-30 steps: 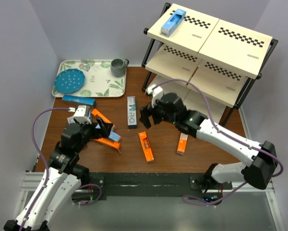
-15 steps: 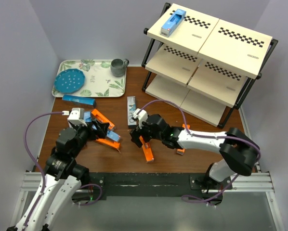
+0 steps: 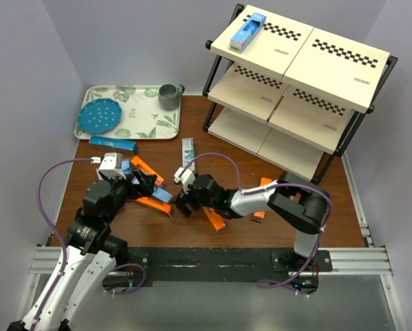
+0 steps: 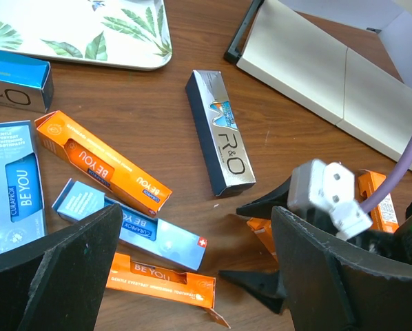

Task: Place and organize the toothpastes onto the shelf

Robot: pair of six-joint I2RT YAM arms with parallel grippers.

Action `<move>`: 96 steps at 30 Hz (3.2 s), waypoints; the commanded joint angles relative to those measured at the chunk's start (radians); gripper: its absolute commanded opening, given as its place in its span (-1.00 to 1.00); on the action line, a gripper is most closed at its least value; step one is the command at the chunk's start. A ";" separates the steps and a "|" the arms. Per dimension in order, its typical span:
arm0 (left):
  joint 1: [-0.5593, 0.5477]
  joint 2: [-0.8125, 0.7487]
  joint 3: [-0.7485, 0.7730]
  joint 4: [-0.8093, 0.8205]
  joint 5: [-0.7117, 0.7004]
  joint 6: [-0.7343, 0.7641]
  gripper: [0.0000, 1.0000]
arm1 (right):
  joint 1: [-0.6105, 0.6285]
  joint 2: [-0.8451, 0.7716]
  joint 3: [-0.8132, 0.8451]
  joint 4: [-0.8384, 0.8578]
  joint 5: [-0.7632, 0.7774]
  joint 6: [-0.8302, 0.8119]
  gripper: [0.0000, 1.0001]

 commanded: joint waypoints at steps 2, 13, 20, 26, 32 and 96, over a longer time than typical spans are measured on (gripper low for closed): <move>-0.006 0.008 -0.001 0.039 -0.018 0.004 0.89 | 0.041 0.068 0.062 0.120 0.093 -0.060 0.78; -0.006 0.017 -0.001 0.035 -0.022 0.004 0.89 | 0.122 0.164 0.159 0.129 0.085 -0.042 0.81; -0.006 0.023 0.001 0.035 -0.020 0.005 0.88 | 0.122 0.206 0.174 0.175 0.171 -0.001 0.76; -0.006 0.029 0.002 0.035 -0.015 0.005 0.88 | 0.120 0.253 0.163 0.221 0.168 0.031 0.49; -0.006 0.043 0.003 0.036 -0.008 0.008 0.88 | 0.117 0.292 0.134 0.294 0.136 0.073 0.27; -0.004 -0.097 0.001 0.020 -0.074 -0.015 0.88 | -0.419 -0.258 1.456 -1.282 0.747 0.087 -0.53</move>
